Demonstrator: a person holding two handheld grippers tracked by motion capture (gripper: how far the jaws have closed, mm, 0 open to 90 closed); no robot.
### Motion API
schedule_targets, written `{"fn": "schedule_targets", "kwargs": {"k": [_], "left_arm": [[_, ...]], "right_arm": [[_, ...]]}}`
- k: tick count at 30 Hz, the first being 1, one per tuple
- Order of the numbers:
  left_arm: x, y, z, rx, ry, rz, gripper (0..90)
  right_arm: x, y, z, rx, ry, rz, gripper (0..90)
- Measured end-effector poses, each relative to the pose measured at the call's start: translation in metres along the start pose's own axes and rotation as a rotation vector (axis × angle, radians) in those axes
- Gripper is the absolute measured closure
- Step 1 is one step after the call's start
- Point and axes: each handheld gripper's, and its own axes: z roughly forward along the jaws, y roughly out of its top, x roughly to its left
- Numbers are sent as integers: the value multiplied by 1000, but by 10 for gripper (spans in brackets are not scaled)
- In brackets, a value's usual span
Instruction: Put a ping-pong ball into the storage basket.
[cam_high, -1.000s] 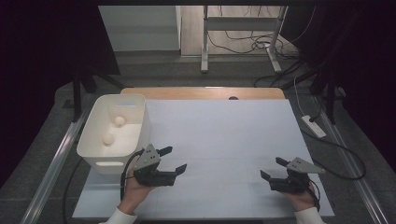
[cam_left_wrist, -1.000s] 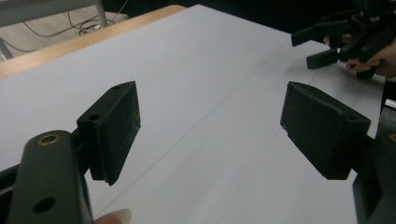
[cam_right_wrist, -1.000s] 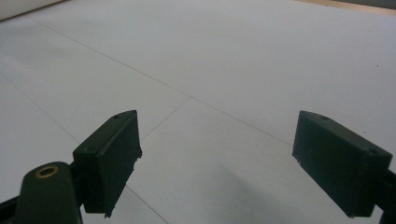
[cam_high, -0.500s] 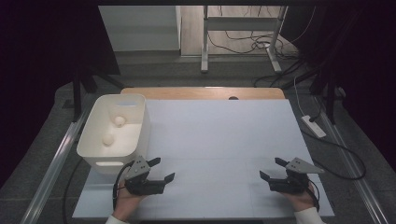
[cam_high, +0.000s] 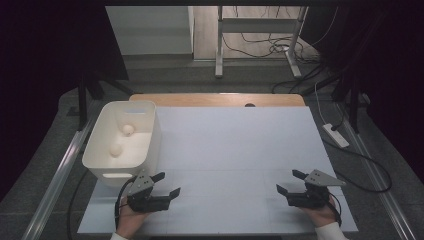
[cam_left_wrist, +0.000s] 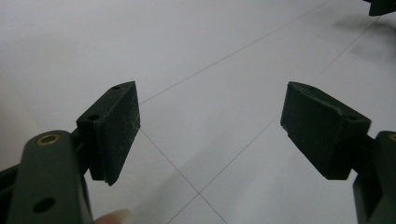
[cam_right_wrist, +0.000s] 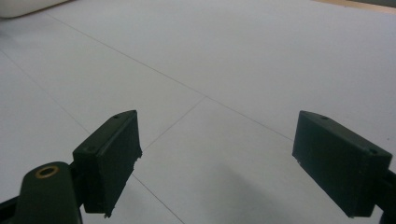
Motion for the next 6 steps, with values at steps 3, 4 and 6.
{"fn": "schedule_targets", "kwargs": {"k": [3, 4, 6], "left_arm": [[0, 0, -1, -2, 2, 0, 203], [0, 0, -1, -2, 2, 0, 203], [0, 0, -1, -3, 4, 1, 203]], "right_arm": [[0, 0, 0, -1, 8, -4, 153], [1, 0, 0, -1, 11, -6, 153], [1, 0, 0, -4, 15, -7, 153]]}}
